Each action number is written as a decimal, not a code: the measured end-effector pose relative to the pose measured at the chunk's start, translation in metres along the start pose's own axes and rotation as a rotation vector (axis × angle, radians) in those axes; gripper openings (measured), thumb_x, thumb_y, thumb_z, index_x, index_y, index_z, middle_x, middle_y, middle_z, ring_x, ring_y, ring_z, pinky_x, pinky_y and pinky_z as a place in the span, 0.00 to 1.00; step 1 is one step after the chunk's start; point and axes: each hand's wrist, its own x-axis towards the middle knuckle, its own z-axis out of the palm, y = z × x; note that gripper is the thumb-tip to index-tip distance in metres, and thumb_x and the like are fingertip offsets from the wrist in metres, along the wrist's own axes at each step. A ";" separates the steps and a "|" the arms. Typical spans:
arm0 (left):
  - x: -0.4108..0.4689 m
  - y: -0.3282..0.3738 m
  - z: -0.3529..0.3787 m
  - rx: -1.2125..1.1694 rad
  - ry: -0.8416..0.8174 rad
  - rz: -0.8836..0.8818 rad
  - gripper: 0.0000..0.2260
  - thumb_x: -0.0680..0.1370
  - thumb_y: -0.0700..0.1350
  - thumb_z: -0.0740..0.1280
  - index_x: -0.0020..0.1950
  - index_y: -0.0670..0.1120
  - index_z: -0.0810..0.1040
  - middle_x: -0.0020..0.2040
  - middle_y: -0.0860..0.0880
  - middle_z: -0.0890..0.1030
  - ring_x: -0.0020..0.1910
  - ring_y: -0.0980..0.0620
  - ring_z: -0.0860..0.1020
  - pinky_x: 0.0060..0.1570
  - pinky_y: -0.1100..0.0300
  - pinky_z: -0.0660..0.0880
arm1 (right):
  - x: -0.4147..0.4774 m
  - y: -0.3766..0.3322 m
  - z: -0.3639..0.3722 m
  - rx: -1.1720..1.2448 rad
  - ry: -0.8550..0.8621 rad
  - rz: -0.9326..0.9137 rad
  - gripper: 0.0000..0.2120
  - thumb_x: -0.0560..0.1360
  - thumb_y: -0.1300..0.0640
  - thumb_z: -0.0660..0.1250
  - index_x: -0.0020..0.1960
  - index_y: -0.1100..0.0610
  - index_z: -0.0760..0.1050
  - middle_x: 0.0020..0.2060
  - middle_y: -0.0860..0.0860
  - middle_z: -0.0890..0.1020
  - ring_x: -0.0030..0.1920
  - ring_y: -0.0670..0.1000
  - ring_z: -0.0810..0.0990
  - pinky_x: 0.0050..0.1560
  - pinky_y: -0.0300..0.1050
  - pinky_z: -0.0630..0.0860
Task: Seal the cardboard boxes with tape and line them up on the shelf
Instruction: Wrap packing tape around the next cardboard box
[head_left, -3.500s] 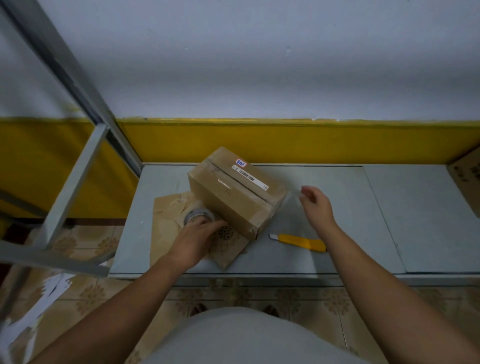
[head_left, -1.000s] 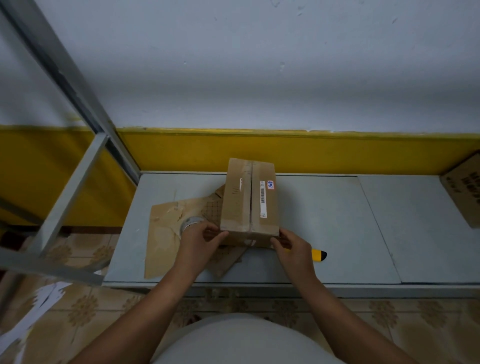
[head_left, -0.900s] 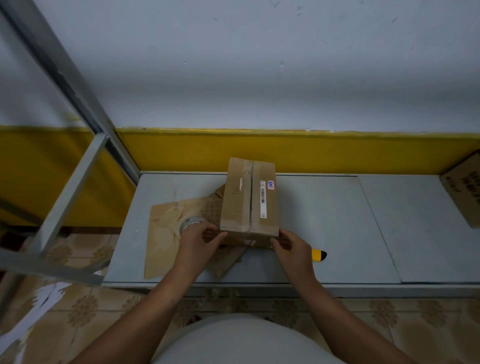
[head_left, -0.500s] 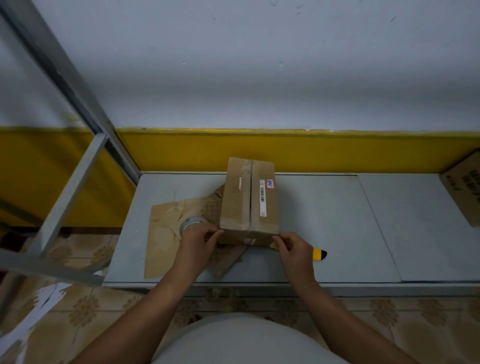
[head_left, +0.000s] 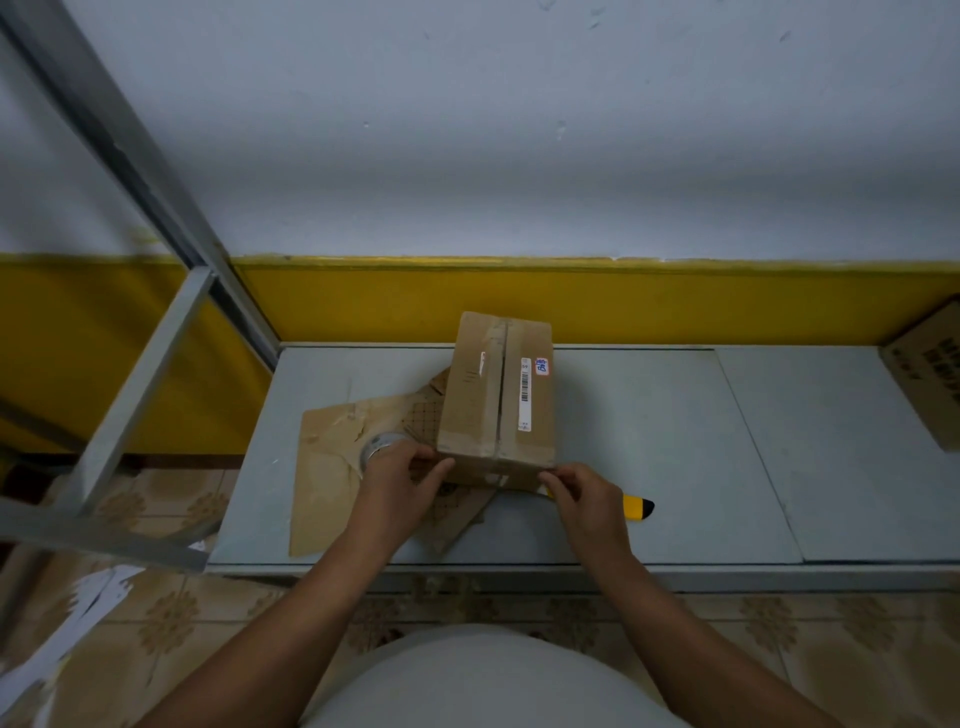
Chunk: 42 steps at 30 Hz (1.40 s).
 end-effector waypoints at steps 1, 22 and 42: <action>0.000 0.000 -0.001 -0.017 -0.001 -0.005 0.10 0.79 0.53 0.76 0.53 0.47 0.87 0.46 0.55 0.85 0.46 0.61 0.82 0.49 0.63 0.81 | -0.002 -0.001 0.000 0.032 -0.017 0.014 0.04 0.77 0.55 0.75 0.52 0.52 0.83 0.42 0.40 0.85 0.45 0.37 0.83 0.46 0.31 0.78; 0.015 -0.008 -0.010 0.093 -0.102 0.027 0.04 0.77 0.41 0.77 0.51 0.46 0.89 0.47 0.51 0.86 0.46 0.56 0.83 0.54 0.59 0.81 | 0.024 -0.002 -0.012 -0.072 -0.107 0.019 0.10 0.71 0.60 0.81 0.43 0.50 0.81 0.35 0.42 0.84 0.40 0.39 0.84 0.41 0.30 0.78; 0.008 -0.001 0.008 0.118 -0.048 -0.096 0.10 0.80 0.41 0.73 0.39 0.46 0.88 0.34 0.53 0.84 0.33 0.57 0.80 0.39 0.55 0.80 | 0.021 -0.023 0.004 -0.112 -0.074 0.185 0.06 0.74 0.58 0.78 0.45 0.52 0.81 0.36 0.45 0.84 0.38 0.42 0.83 0.43 0.42 0.80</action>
